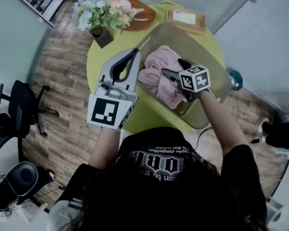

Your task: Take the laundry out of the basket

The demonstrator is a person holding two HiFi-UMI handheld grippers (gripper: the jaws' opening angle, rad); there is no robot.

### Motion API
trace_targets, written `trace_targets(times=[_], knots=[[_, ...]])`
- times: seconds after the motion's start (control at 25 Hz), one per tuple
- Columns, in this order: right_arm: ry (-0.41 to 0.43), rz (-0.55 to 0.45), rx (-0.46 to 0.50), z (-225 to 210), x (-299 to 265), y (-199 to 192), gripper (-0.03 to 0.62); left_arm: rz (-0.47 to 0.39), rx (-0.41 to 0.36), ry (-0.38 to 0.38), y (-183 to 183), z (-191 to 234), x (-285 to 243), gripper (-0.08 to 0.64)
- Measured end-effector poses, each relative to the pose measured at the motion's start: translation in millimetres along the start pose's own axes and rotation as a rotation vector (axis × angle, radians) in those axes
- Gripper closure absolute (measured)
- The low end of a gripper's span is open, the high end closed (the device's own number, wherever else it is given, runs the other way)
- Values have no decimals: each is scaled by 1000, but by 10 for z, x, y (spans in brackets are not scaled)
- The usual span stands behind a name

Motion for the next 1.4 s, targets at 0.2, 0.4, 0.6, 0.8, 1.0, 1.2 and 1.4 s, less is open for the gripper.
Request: trace_targets(times=[0.2,0.4,0.6,0.8,1.0,1.2,1.4], knots=[[13,19,-63,-42,-77,10,179,5,-2,-3,-18,-16,-10,560],[31,31,-90,-58,-107,17,191,11,-1,-9,-25,-34,-34,560],[36,41,-82,-33,-94,28,291,14,0,-15,-35,-57,-48,560],[13,77,-62,-29,-75,50,414,19,-4,-17,-35,-77,-52,560],[-13,87,-11,6,-60,82,472,19,-5,-14,-32,-88,-40,560],[-40,90,57,58,-29,108,486,19,-11,-7,-20,-97,-16,560],[-56,61,110,104,15,127,502,22,-14,-3,-22,-114,12,560]])
Point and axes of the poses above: the fingertips, and each gripper's own axes: x backward along the fingers, z to its left, y out of its top, the point moved 9 cm from there along x, backward along the fingers, and after that the axes turned 3 degrees about z, right-handed, at the moved point
